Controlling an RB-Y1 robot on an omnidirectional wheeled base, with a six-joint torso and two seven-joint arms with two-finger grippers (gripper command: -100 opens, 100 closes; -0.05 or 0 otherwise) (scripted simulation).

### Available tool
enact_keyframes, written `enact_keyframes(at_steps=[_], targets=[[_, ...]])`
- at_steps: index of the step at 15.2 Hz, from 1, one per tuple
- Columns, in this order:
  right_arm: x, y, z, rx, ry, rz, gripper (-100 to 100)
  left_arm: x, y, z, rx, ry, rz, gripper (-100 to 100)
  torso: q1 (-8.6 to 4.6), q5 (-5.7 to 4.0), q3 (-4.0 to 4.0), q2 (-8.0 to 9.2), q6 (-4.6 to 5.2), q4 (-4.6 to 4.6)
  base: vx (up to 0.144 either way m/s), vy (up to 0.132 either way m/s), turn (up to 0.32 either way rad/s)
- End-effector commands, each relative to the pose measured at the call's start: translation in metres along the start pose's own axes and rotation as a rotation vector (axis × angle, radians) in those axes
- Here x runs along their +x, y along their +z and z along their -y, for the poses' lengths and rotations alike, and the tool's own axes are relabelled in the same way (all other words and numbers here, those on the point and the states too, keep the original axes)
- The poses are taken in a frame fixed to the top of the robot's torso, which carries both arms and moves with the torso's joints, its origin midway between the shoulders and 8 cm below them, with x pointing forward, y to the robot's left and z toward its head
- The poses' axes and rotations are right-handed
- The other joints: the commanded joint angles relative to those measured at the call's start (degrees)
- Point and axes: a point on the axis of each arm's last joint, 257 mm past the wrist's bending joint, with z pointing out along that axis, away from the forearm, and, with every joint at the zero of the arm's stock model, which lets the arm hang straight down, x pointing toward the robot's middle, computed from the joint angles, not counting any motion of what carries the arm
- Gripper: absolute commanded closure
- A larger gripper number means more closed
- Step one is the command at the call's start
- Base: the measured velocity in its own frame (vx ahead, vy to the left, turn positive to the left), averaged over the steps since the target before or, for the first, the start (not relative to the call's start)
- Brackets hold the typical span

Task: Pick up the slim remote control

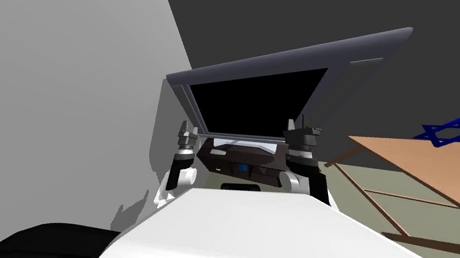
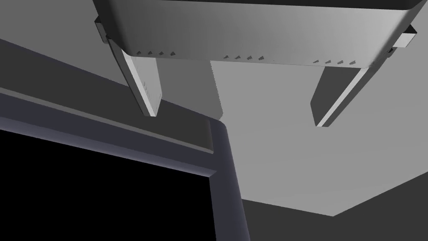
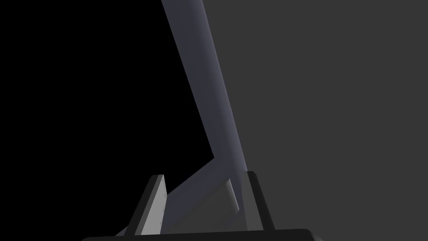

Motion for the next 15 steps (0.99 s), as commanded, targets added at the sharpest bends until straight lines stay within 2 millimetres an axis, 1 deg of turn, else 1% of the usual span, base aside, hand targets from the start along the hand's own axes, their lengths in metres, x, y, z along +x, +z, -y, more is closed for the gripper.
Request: enact_keyframes(at_steps=[1, 2, 3, 4, 5, 6, 7, 8, 9, 10, 11, 12, 13, 15], targets=[[0.000, 0.000, 0.000, 0.000, 0.000, 0.000, 0, -0.003, 0.001, -0.016, -0.048, 0.011, -0.001, -100, 0.00, 0.00, 0.00, 0.00, 0.00, 0.00, -0.010, 0.028, -0.118], [0.000, 0.000, 0.000, 0.000, 0.000, 0.000, 0, -0.009, 0.002, -0.033, -0.091, 0.024, -0.002, -100, -0.01, 0.00, 0.00, 0.00, -0.01, 0.00, -0.016, 0.027, -0.175], [0.000, 0.000, 0.000, 0.000, 0.000, 0.000, 0, -0.009, 0.001, -0.036, -0.103, 0.025, 0.000, -100, -0.02, 0.00, 0.01, 0.01, 0.01, 0.00, -0.016, 0.029, -0.167], [0.000, 0.000, 0.000, 0.000, 0.000, 0.000, 0, -0.017, 0.002, -0.054, -0.148, 0.038, 0.002, -100, -0.03, -0.01, 0.01, 0.02, 0.00, 0.00, -0.016, 0.032, -0.205], [0.000, 0.000, 0.000, 0.000, 0.000, 0.000, 0, -0.017, 0.001, -0.057, -0.161, 0.038, 0.004, -100, -0.02, 0.00, 0.01, 0.02, 0.01, 0.00, -0.016, 0.032, -0.153], [0.000, 0.000, 0.000, 0.000, 0.000, 0.000, 0, -0.026, 0.002, -0.072, -0.201, 0.052, 0.009, -100, -0.01, 0.00, 0.01, 0.02, -0.01, 0.01, -0.017, 0.032, -0.157], [0.000, 0.000, 0.000, 0.000, 0.000, 0.000, 0, -0.027, 0.000, -0.079, -0.222, 0.052, 0.012, -100, 0.00, 0.00, 0.01, 0.02, 0.00, 0.00, -0.016, 0.030, -0.157], [0.000, 0.000, 0.000, 0.000, 0.000, 0.000, 0, -0.036, 0.001, -0.093, -0.257, 0.065, 0.019, -100, 0.00, 0.00, 0.01, 0.02, -0.01, 0.00, -0.020, 0.031, -0.211], [0.000, 0.000, 0.000, 0.000, 0.000, 0.000, 0, -0.038, -0.002, -0.101, -0.285, 0.065, 0.023, -100, 0.00, 0.00, 0.01, 0.02, 0.02, 0.01, -0.020, 0.033, -0.178], [0.000, 0.000, 0.000, 0.000, 0.000, 0.000, 0, -0.048, -0.002, -0.116, -0.322, 0.078, 0.033, -100, 0.00, 0.00, 0.01, 0.02, 0.00, 0.00, -0.018, 0.039, -0.221], [0.000, 0.000, 0.000, 0.000, 0.000, 0.000, 0, -0.050, -0.004, -0.122, -0.346, 0.078, 0.037, -100, 0.02, 0.00, 0.01, 0.02, 0.01, 0.00, -0.018, 0.041, -0.185], [0.000, 0.000, 0.000, 0.000, 0.000, 0.000, 0, -0.050, -0.005, -0.124, -0.353, 0.078, 0.038, -100, 0.03, 0.01, 0.01, 0.02, -0.01, 0.00, -0.013, 0.028, -0.066], [0.000, 0.000, 0.000, 0.000, 0.000, 0.000, 0, -0.062, -0.007, -0.141, -0.397, 0.089, 0.052, -100, 0.00, 0.00, 0.01, 0.01, -0.03, 0.00, -0.013, 0.024, -0.177], [0.000, 0.000, 0.000, 0.000, 0.000, 0.000, 0, -0.064, -0.010, -0.147, -0.423, 0.089, 0.056, -100, -0.03, -0.01, 0.00, 0.00, 0.00, 0.00, -0.013, 0.022, -0.125]])
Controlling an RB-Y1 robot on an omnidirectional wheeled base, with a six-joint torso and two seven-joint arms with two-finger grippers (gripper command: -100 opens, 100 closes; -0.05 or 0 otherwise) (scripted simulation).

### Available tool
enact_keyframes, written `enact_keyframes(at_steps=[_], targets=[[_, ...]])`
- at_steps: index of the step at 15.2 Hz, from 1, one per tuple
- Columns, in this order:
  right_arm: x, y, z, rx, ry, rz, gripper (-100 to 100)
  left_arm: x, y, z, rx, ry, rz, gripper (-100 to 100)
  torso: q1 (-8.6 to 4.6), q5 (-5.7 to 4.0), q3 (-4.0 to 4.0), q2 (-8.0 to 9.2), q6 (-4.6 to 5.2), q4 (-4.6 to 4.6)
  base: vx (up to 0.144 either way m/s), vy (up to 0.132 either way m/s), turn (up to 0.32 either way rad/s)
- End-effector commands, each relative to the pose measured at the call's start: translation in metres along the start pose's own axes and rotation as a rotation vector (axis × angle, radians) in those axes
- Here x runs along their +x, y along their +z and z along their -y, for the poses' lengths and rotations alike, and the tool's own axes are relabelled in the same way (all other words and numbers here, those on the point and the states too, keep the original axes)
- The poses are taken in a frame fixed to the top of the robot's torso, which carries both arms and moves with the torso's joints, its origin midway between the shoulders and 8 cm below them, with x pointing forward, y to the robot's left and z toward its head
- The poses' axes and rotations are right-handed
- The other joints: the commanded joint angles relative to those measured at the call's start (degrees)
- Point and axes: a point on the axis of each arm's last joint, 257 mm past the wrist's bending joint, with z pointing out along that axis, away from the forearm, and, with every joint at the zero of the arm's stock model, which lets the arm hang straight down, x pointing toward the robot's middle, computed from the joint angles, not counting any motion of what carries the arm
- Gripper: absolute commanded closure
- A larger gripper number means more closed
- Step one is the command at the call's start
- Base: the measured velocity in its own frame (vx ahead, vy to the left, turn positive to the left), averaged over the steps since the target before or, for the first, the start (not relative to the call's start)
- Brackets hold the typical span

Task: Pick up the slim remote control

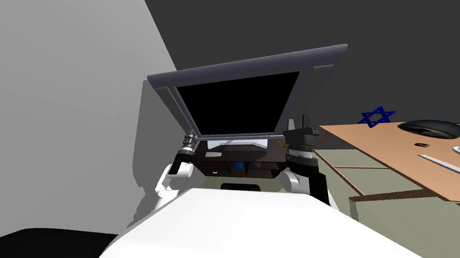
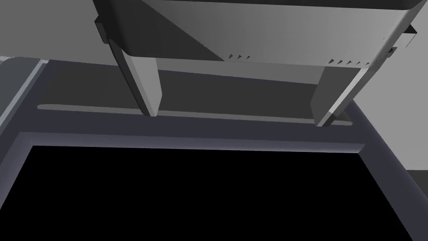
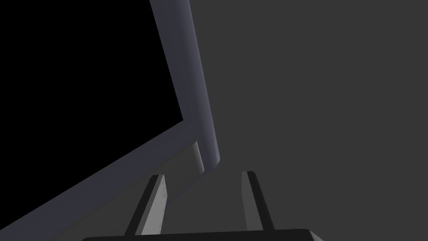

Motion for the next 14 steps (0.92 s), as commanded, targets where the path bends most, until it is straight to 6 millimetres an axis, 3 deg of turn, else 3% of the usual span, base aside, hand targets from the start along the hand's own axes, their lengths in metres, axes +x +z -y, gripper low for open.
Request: enact_keyframes(at_steps=[1, 3, 4, 6, 7, 9, 10, 12, 14], targets=[[0.000, 0.000, 0.000, 0.000, 0.000, 0.000, 0, -0.013, 0.007, -0.024, -0.067, 0.010, 0.020, -100, 0.00, 0.00, 0.00, 0.00, 0.00, 0.00, -0.016, 0.019, -0.193], [0.000, 0.000, 0.000, 0.000, 0.000, 0.000, 0, -0.014, 0.006, -0.030, -0.092, 0.010, 0.023, -100, 0.01, 0.00, 0.00, 0.00, 0.03, 0.00, -0.016, 0.025, -0.125], [0.000, 0.000, 0.000, 0.000, 0.000, 0.000, 0, -0.027, 0.010, -0.048, -0.139, 0.015, 0.042, -100, 0.01, 0.00, 0.00, -0.01, 0.00, 0.00, -0.016, 0.019, -0.164], [0.000, 0.000, 0.000, 0.000, 0.000, 0.000, 0, -0.028, 0.009, -0.055, -0.166, 0.015, 0.045, -100, 0.01, 0.00, 0.00, 0.00, 0.03, 0.00, -0.017, 0.025, -0.139], [0.000, 0.000, 0.000, 0.000, 0.000, 0.000, 0, -0.041, 0.011, -0.072, -0.216, 0.019, 0.066, -100, 0.02, 0.00, 0.00, 0.00, 0.00, 0.00, -0.013, 0.031, -0.172], [0.000, 0.000, 0.000, 0.000, 0.000, 0.000, 0, -0.042, 0.010, -0.079, -0.241, 0.018, 0.069, -100, 0.05, 0.01, 0.00, 0.00, 0.03, 0.00, -0.015, 0.032, -0.143], [0.000, 0.000, 0.000, 0.000, 0.000, 0.000, 0, -0.055, 0.011, -0.096, -0.291, 0.019, 0.091, -100, 0.04, 0.01, 0.00, -0.01, 0.01, 0.00, -0.016, 0.028, -0.177], [0.000, 0.000, 0.000, 0.000, 0.000, 0.000, 0, -0.057, 0.009, -0.103, -0.316, 0.019, 0.095, -100, 0.04, 0.00, 0.00, -0.01, 0.03, 0.00, -0.017, 0.026, -0.143], [0.000, 0.000, 0.000, 0.000, 0.000, 0.000, 0, -0.071, 0.006, -0.126, -0.392, 0.016, 0.122, -100, 0.02, 0.00, 0.00, -0.01, 0.03, 0.00, -0.017, 0.025, -0.191]])
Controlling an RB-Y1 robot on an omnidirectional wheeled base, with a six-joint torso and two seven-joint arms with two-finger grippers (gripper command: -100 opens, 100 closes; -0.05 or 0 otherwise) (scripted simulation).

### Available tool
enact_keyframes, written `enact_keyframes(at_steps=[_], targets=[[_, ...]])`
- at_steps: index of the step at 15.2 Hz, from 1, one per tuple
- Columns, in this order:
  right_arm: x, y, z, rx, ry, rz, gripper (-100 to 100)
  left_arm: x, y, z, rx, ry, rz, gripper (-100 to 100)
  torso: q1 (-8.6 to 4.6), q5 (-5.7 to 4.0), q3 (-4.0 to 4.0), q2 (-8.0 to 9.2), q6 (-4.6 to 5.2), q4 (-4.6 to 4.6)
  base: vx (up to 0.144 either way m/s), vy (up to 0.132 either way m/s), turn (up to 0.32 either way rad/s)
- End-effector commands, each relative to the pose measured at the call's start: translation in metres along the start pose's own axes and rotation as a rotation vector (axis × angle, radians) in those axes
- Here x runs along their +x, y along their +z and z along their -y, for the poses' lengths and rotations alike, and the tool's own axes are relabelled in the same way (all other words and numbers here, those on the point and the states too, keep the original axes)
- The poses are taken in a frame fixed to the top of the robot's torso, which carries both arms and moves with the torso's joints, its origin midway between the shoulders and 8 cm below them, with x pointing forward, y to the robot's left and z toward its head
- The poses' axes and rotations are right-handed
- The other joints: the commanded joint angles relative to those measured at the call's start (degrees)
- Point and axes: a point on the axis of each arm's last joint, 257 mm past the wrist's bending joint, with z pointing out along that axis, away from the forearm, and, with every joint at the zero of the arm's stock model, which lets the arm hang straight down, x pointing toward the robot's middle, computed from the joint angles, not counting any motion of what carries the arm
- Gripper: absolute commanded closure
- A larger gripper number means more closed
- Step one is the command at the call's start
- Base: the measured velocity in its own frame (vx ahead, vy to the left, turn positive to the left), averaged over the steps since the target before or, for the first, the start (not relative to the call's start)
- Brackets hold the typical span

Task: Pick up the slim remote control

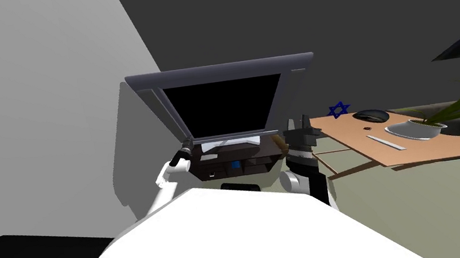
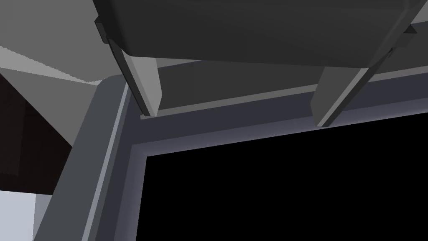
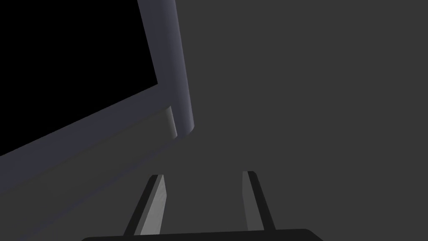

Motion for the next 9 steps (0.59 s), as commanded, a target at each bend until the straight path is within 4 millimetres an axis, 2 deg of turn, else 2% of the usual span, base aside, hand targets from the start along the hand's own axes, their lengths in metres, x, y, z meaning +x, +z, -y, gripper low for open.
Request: enact_keyframes(at_steps=[1, 2, 4, 5, 7, 8, 9], targets=[[0.000, 0.000, 0.000, 0.000, 0.000, 0.000, 0, -0.007, 0.003, -0.012, -0.040, -0.001, 0.011, -100, 0.00, 0.00, 0.00, 0.00, 0.00, 0.00, -0.012, 0.022, -0.098], [0.000, 0.000, 0.000, 0.000, 0.000, 0.000, 0, -0.020, 0.009, -0.027, -0.089, -0.007, 0.034, -100, -0.01, 0.00, 0.00, -0.01, -0.03, 0.00, -0.017, 0.023, -0.176], [0.000, 0.000, 0.000, 0.000, 0.000, 0.000, 0, -0.021, 0.008, -0.035, -0.118, -0.007, 0.037, -100, 0.00, 0.00, 0.00, 0.00, -0.01, 0.00, -0.016, 0.024, -0.147], [0.000, 0.000, 0.000, 0.000, 0.000, 0.000, 0, -0.033, 0.013, -0.048, -0.161, -0.016, 0.059, -100, -0.01, -0.01, 0.00, -0.01, -0.03, 0.00, -0.012, 0.024, -0.201], [0.000, 0.000, 0.000, 0.000, 0.000, 0.000, 0, -0.034, 0.012, -0.058, -0.195, -0.017, 0.063, -100, 0.00, 0.00, -0.01, -0.01, -0.01, 0.00, -0.017, 0.028, -0.146], [0.000, 0.000, 0.000, 0.000, 0.000, 0.000, 0, -0.045, 0.016, -0.070, -0.236, -0.028, 0.084, -100, 0.00, 0.00, 0.00, -0.01, -0.04, 0.00, -0.022, 0.023, -0.179], [0.000, 0.000, 0.000, 0.000, 0.000, 0.000, 0, -0.046, 0.014, -0.077, -0.261, -0.029, 0.087, -100, 0.00, -0.01, 0.00, 0.00, 0.00, 0.00, -0.023, 0.029, -0.202]])
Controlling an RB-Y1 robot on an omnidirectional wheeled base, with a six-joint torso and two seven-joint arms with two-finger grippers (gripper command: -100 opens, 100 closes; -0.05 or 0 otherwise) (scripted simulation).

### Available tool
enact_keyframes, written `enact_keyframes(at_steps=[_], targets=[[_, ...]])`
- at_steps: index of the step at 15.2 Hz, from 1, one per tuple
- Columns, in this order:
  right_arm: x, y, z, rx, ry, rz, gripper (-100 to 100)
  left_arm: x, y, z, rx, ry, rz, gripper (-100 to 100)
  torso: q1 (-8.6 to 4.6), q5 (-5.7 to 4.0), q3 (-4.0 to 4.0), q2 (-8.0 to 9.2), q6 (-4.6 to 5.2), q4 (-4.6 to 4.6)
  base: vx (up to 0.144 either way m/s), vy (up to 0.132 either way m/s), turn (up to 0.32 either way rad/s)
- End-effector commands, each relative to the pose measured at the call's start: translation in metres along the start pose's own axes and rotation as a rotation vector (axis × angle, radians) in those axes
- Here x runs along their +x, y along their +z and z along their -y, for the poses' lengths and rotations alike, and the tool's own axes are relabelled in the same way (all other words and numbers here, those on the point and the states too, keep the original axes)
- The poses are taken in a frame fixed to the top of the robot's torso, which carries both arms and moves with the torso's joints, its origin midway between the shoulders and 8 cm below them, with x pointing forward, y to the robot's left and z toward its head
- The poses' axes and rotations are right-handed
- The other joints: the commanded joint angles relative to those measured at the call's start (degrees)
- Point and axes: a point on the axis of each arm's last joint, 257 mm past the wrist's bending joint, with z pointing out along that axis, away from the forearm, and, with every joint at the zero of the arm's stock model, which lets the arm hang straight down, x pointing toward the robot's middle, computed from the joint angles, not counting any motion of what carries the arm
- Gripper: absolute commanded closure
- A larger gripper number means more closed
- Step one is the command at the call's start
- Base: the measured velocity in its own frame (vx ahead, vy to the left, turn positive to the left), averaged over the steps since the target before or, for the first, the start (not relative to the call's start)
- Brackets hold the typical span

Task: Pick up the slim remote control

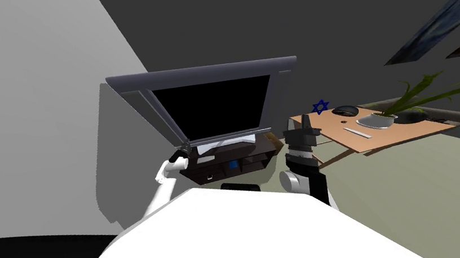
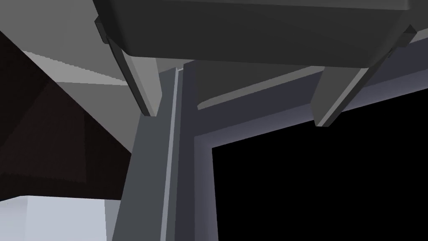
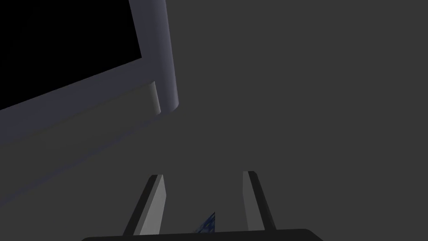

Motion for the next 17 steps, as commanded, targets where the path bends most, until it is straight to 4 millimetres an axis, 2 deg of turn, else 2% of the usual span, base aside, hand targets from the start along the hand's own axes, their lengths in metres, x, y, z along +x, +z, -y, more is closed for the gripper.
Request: enact_keyframes(at_steps=[1, 2, 3, 5, 6, 8, 9, 11, 12, 14, 16, 17], targets=[[0.000, 0.000, 0.000, 0.000, 0.000, 0.000, 0, -0.005, 0.002, -0.012, -0.049, -0.006, 0.011, -100, 0.00, 0.00, 0.00, 0.00, 0.00, 0.00, -0.017, 0.024, -0.074], [0.000, 0.000, 0.000, 0.000, 0.000, 0.000, 0, -0.005, 0.002, -0.012, -0.049, -0.006, 0.011, -100, -0.01, 0.00, 0.00, -0.01, -0.02, 0.00, -0.008, 0.013, 0.002], [0.000, 0.000, 0.000, 0.000, 0.000, 0.000, 0, -0.016, 0.008, -0.028, -0.104, -0.021, 0.032, -100, -0.05, 0.00, -0.01, -0.03, -0.03, 0.00, -0.010, 0.012, -0.180], [0.000, 0.000, 0.000, 0.000, 0.000, 0.000, 0, -0.017, 0.008, -0.034, -0.127, -0.021, 0.035, -100, -0.06, -0.01, -0.02, -0.04, 0.02, -0.01, -0.011, 0.021, -0.160], [0.000, 0.000, 0.000, 0.000, 0.000, 0.000, 0, -0.027, 0.012, -0.047, -0.174, -0.039, 0.053, -100, -0.04, -0.01, -0.02, -0.05, -0.01, -0.01, -0.015, 0.026, -0.175], [0.000, 0.000, 0.000, 0.000, 0.000, 0.000, 0, -0.028, 0.011, -0.055, -0.204, -0.039, 0.056, -100, -0.02, 0.00, -0.02, -0.03, 0.01, -0.01, -0.019, 0.026, -0.147], [0.000, 0.000, 0.000, 0.000, 0.000, 0.000, 0, -0.037, 0.014, -0.069, -0.256, -0.059, 0.073, -100, -0.02, 0.00, -0.01, -0.02, -0.02, -0.01, -0.020, 0.022, -0.185], [0.000, 0.000, 0.000, 0.000, 0.000, 0.000, 0, -0.037, 0.012, -0.076, -0.281, -0.060, 0.076, -100, -0.02, 0.00, -0.01, -0.02, 0.01, 0.00, -0.017, 0.023, -0.144], [0.000, 0.000, 0.000, 0.000, 0.000, 0.000, 0, -0.045, 0.014, -0.090, -0.332, -0.081, 0.091, -100, -0.03, 0.00, -0.01, -0.03, -0.02, 0.00, -0.017, 0.020, -0.203], [0.000, 0.000, 0.000, 0.000, 0.000, 0.000, 0, -0.045, 0.012, -0.097, -0.357, -0.082, 0.093, -100, -0.03, 0.00, -0.02, -0.03, 0.01, -0.01, -0.016, 0.026, -0.135], [0.000, 0.000, 0.000, 0.000, 0.000, 0.000, 0, -0.051, 0.010, -0.118, -0.433, -0.106, 0.108, -100, -0.03, 0.00, -0.02, -0.03, 0.02, 0.00, -0.017, 0.022, -0.192], [0.000, 0.000, 0.000, 0.000, 0.000, 0.000, 0, -0.051, 0.010, -0.118, -0.433, -0.106, 0.108, -100, -0.03, 0.00, -0.02, -0.04, 0.02, -0.01, -0.014, 0.021, -0.078]])
